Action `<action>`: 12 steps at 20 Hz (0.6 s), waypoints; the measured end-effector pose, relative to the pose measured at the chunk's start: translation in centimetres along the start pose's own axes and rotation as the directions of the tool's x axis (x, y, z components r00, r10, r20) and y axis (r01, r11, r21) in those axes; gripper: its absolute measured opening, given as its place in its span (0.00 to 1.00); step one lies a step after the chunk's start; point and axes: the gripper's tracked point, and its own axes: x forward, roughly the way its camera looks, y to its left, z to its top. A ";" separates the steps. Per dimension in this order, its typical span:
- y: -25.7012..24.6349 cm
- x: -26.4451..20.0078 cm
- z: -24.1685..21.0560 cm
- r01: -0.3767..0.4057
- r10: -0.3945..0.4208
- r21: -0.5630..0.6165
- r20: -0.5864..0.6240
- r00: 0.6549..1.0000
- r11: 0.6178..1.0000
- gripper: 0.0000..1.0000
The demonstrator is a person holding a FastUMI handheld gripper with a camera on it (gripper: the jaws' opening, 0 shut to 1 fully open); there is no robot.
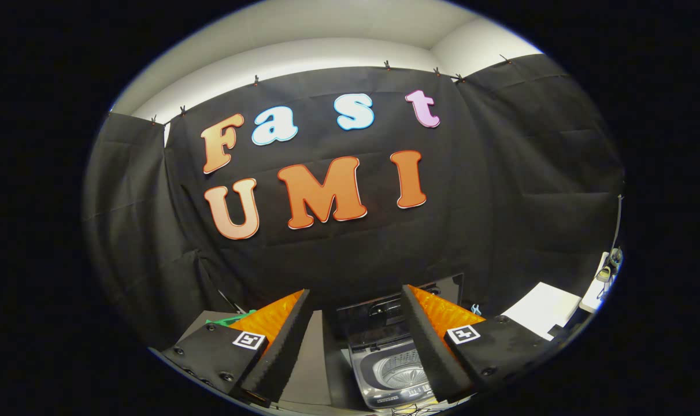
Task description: Put the clothes into the washing machine and then close the washing machine lid.
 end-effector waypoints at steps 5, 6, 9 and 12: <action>4.2 0.8 -3.6 -0.079 0.078 -0.009 -0.072 0.994 0.997 0.98; 5.2 1.1 -4.2 -0.099 0.098 -0.007 -0.088 0.991 0.995 0.98; 8.6 1.2 -6.5 -0.162 0.159 -0.008 -0.138 0.978 0.987 0.98; 12.6 1.5 -8.5 -0.232 0.223 -0.023 -0.188 0.956 0.972 0.99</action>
